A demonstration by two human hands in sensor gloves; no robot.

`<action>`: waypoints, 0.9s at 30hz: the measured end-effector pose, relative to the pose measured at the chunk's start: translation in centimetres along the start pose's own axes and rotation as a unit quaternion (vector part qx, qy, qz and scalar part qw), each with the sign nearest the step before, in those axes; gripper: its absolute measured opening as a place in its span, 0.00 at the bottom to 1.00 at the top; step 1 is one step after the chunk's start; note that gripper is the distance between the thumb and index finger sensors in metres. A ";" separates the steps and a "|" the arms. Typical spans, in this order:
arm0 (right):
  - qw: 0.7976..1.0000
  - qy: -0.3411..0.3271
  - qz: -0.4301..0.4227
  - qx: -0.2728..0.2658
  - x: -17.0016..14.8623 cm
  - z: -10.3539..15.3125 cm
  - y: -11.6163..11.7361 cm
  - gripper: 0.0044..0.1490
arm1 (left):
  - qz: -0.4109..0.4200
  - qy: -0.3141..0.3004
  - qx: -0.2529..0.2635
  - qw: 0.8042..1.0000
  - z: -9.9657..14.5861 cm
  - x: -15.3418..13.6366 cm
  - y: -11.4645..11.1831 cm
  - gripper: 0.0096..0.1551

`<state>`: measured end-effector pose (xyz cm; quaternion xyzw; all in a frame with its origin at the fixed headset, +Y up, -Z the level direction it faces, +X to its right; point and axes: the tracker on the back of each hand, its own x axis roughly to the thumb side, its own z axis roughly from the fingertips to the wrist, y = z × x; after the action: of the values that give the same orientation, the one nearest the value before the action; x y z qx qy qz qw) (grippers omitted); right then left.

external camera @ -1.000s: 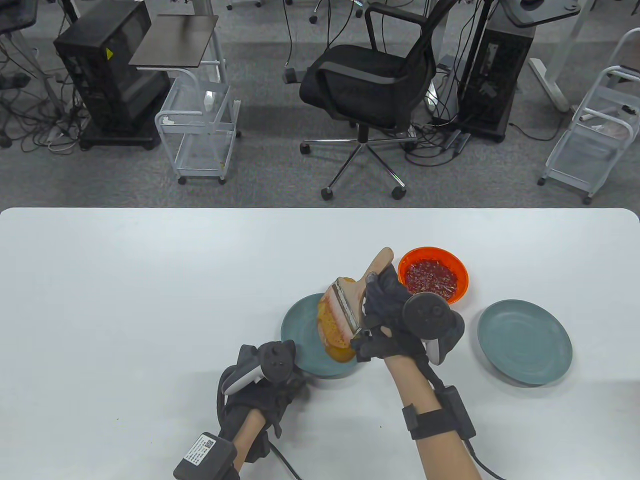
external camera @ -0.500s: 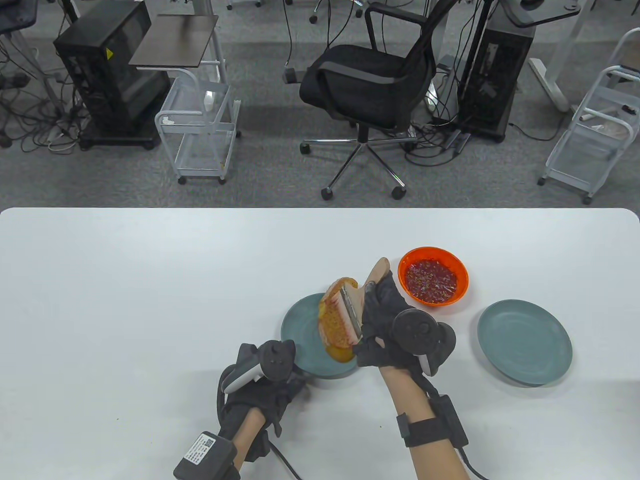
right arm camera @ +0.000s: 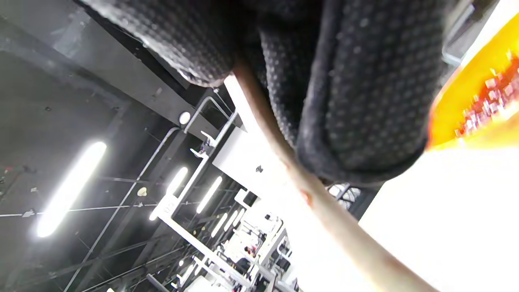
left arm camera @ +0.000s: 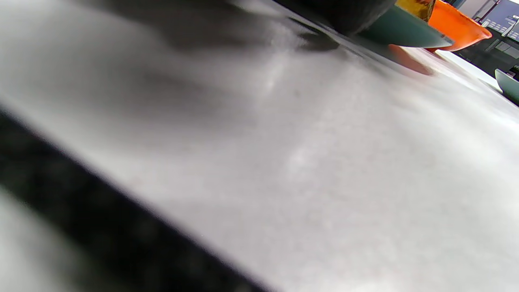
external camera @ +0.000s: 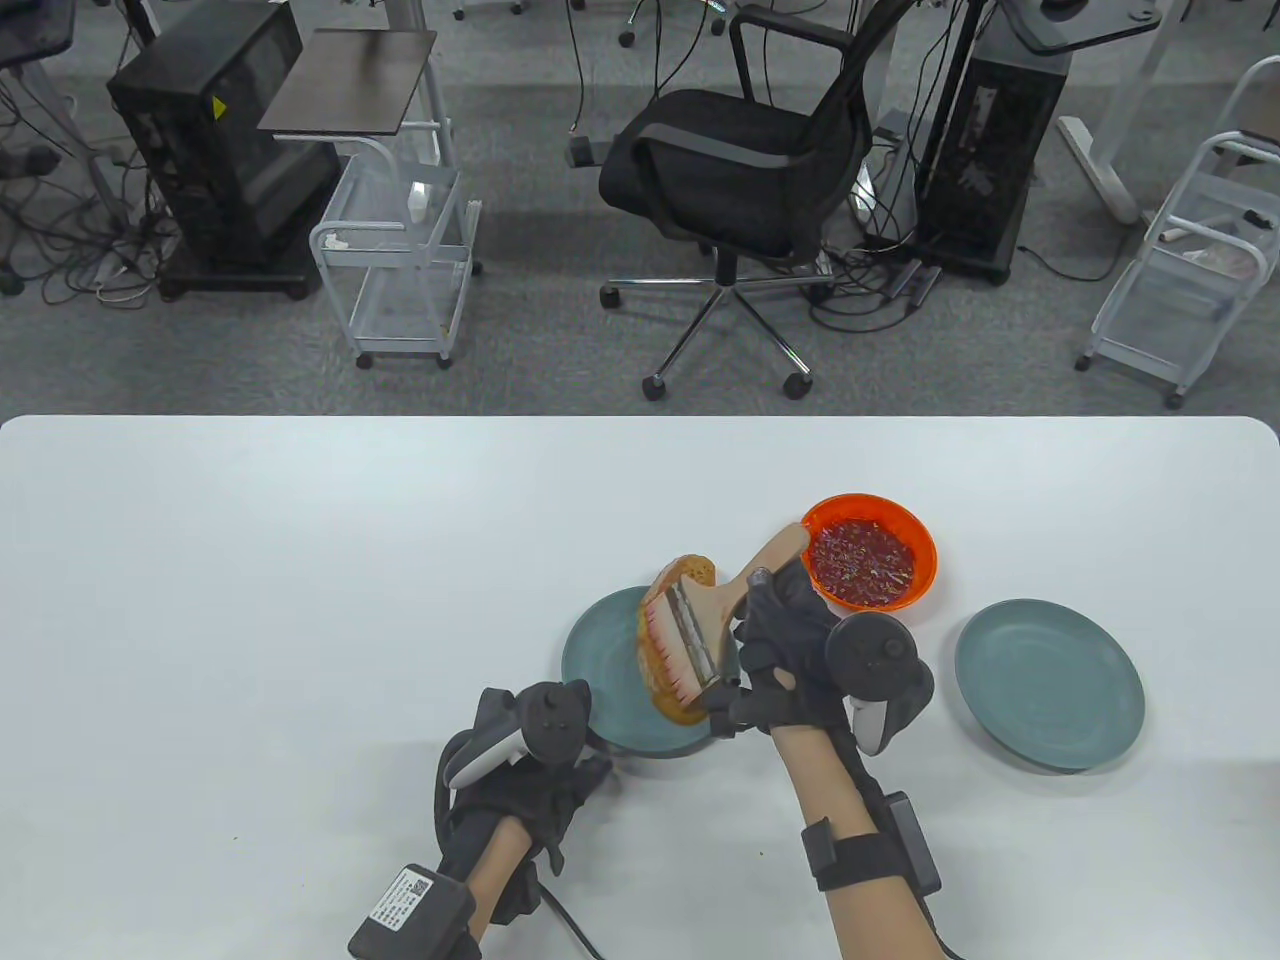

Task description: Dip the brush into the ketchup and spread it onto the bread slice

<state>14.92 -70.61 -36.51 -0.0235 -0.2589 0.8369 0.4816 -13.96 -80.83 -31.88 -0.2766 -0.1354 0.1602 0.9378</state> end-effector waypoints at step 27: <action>0.989 0.094 -0.117 0.004 -2.5 0.8 1.5 0.32 | -0.006 0.002 0.002 1.000 0.1 0.1 -0.1 0.44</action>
<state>14.87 -73.56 -37.03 -0.0692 -0.2100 0.7701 0.5984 -13.86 -80.83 -31.76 -0.2738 -0.1352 0.1541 0.9397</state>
